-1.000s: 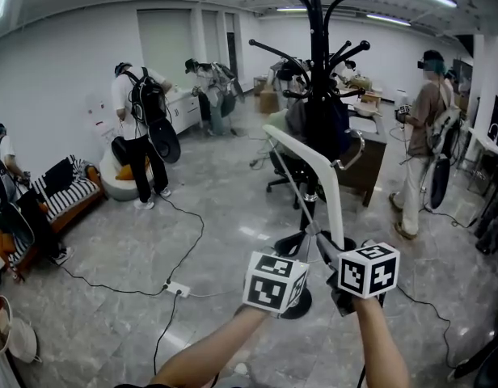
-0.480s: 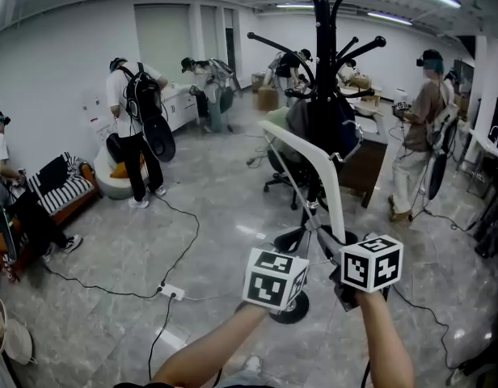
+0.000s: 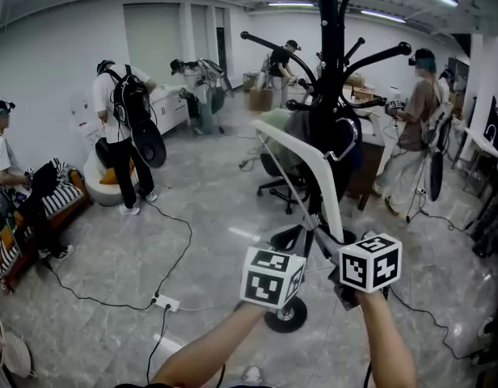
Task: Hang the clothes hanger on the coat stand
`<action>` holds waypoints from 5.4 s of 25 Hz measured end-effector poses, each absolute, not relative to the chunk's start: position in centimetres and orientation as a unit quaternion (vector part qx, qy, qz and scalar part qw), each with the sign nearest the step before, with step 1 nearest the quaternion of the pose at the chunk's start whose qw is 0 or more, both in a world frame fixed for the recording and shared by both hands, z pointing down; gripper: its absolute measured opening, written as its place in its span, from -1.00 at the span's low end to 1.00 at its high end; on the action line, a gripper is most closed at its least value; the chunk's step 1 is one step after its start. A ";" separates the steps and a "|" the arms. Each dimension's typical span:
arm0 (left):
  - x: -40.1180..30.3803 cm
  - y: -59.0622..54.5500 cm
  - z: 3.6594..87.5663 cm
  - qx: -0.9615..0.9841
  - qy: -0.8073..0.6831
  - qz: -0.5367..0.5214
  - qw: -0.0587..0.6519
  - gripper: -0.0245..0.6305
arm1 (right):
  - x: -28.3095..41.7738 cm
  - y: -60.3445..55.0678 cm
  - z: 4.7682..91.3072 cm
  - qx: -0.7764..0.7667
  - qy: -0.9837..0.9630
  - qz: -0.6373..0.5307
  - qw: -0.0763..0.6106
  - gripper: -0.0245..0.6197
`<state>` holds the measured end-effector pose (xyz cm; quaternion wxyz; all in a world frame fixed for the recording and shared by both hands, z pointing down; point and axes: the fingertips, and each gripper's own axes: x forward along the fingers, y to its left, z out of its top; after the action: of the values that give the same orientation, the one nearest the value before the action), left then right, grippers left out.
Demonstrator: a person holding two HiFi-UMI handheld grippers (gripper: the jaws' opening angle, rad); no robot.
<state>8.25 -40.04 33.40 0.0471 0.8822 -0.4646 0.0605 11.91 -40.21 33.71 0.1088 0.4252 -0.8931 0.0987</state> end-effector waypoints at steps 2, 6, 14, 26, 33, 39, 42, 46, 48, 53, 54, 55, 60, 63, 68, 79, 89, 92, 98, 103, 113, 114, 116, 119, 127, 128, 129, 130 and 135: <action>8.2 -41.1 33.5 0.884 -0.461 0.059 0.048 -0.91 | 11.9 -41.2 33.7 0.429 -0.891 0.098 0.111 -0.87; 7.9 -43.0 33.5 0.887 -0.455 0.055 0.050 -0.91 | 11.5 -43.0 33.5 0.431 -0.890 0.093 0.119 -0.87; 7.3 -45.3 32.7 0.893 -0.445 0.047 0.050 -0.91 | 10.5 -45.3 32.8 0.436 -0.887 0.085 0.127 -0.87; 6.0 -48.0 32.6 0.900 -0.431 0.040 0.058 -0.91 | 9.0 -48.4 32.6 0.441 -0.883 0.090 0.132 -0.87; 5.5 -49.4 32.8 0.902 -0.427 0.038 0.059 -0.91 | 8.8 -49.9 33.2 0.447 -0.880 0.091 0.130 -0.87; 5.6 -50.1 32.7 0.894 -0.442 0.042 0.055 -0.91 | 9.3 -50.5 33.2 0.438 -0.885 0.089 0.134 -0.86; 6.0 -50.3 32.7 0.890 -0.452 0.038 0.053 -0.91 | 9.4 -50.7 33.3 0.428 -0.889 0.082 0.140 -0.87; 6.4 -50.5 32.9 0.884 -0.462 0.034 0.059 -0.91 | 9.5 -51.0 33.5 0.416 -0.894 0.079 0.150 -0.86; 6.5 -50.5 32.9 0.882 -0.466 0.033 0.061 -0.91 | 9.6 -51.0 33.5 0.411 -0.895 0.078 0.153 -0.86; 6.4 -50.3 33.1 0.876 -0.477 0.030 0.064 -0.91 | 9.4 -51.2 33.9 0.400 -0.899 0.078 0.162 -0.86; 6.3 -50.3 33.1 0.875 -0.479 0.029 0.065 -0.91 | 9.4 -51.2 34.0 0.399 -0.899 0.078 0.165 -0.86; 6.2 -50.2 33.2 0.874 -0.481 0.029 0.066 -0.91 | 9.4 -51.1 34.2 0.398 -0.899 0.079 0.167 -0.86; 5.8 -50.0 33.1 0.871 -0.486 0.027 0.067 -0.91 | 9.5 -51.1 34.5 0.398 -0.898 0.080 0.172 -0.86; 5.5 -49.9 33.2 0.869 -0.489 0.028 0.067 -0.91 | 9.5 -51.1 34.5 0.398 -0.898 0.080 0.172 -0.86; 5.5 -50.0 33.6 0.868 -0.490 0.030 0.070 -0.91 | 9.7 -51.5 34.8 0.399 -0.897 0.082 0.170 -0.86; 6.0 -49.5 34.1 0.869 -0.488 0.036 0.072 -0.91 | 9.9 -50.9 35.0 0.394 -0.899 0.082 0.172 -0.85; 6.4 -48.7 34.3 0.869 -0.489 0.041 0.071 -0.91 | 9.9 -49.9 34.5 0.386 -0.907 0.069 0.156 -0.80; 6.6 -48.5 34.3 0.868 -0.489 0.043 0.069 -0.91 | 10.1 -49.8 34.1 0.388 -0.909 0.067 0.138 -0.76; 7.4 -48.0 34.1 0.869 -0.488 0.047 0.067 -0.91 | 10.8 -49.5 33.3 0.396 -0.907 0.062 0.124 -0.63; 8.0 -47.0 34.2 0.868 -0.490 0.050 0.066 -0.91 | 11.3 -48.6 32.6 0.406 -0.906 0.056 0.105 -0.56; 9.8 -45.6 33.4 0.862 -0.501 0.043 0.059 -0.91 | 12.7 -47.0 31.6 0.415 -0.905 0.032 0.085 -0.49; 10.0 -45.4 33.3 0.862 -0.502 0.043 0.058 -0.91 | 12.9 -46.8 31.5 0.418 -0.904 0.029 0.083 -0.49; 10.4 -45.1 33.2 0.860 -0.505 0.041 0.057 -0.91 | 13.3 -46.5 31.4 0.423 -0.902 0.023 0.080 -0.49; 11.1 -44.5 33.1 0.858 -0.509 0.041 0.055 -0.91 | 14.1 -45.8 31.4 0.426 -0.902 0.018 0.076 -0.49; 12.1 -43.7 32.5 0.858 -0.510 0.039 0.047 -0.91 | 15.3 -44.8 30.7 0.452 -0.890 0.001 0.062 -0.49; 12.2 -43.5 32.4 0.859 -0.508 0.039 0.046 -0.91 | 15.4 -44.6 30.7 0.454 -0.889 0.001 0.061 -0.49; 12.3 -43.3 32.3 0.861 -0.506 0.039 0.046 -0.91 | 15.6 -44.4 30.6 0.458 -0.887 0.000 0.061 -0.49; 12.3 -43.0 32.2 0.862 -0.503 0.038 0.045 -0.91 | 15.7 -44.2 30.5 0.462 -0.885 -0.001 0.060 -0.49; 11.4 -42.1 32.0 0.869 -0.491 0.037 0.044 -0.91 | 15.2 -43.1 30.1 0.482 -0.875 -0.006 0.054 -0.48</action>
<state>11.42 -42.11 32.01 0.0442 0.8691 -0.4913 0.0371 15.23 -43.05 30.05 0.0539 0.4816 -0.8747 -0.0056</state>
